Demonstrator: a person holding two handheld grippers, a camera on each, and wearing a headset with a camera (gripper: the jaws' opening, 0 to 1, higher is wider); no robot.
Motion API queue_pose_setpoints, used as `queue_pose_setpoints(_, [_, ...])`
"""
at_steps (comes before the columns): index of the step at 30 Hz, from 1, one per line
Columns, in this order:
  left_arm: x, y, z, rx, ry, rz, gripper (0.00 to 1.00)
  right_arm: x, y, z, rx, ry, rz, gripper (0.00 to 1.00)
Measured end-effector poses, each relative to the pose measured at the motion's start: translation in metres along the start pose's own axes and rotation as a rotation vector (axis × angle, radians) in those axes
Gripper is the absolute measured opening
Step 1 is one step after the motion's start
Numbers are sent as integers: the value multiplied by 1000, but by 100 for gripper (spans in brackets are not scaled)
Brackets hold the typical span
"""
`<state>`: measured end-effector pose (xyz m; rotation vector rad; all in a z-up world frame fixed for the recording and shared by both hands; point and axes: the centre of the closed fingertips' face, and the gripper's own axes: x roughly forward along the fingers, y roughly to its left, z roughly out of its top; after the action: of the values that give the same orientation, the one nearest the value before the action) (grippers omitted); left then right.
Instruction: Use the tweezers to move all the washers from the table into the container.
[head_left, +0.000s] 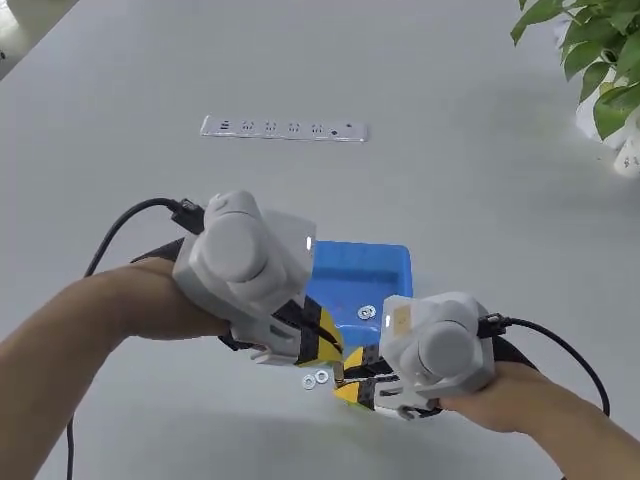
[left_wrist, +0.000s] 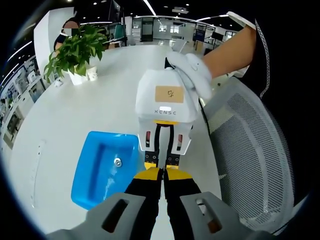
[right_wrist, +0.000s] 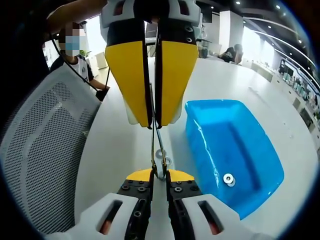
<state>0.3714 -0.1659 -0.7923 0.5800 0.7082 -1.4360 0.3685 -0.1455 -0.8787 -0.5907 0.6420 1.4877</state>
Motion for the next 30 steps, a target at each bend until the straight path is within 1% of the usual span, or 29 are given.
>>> queue_pose_setpoints(19, [2, 2, 3, 1, 0, -2, 6, 0, -1, -1, 30, 4, 9, 9])
queue_pose_setpoints(30, [2, 3, 2, 6, 6, -4, 6, 0, 0, -1, 27, 8, 10, 9])
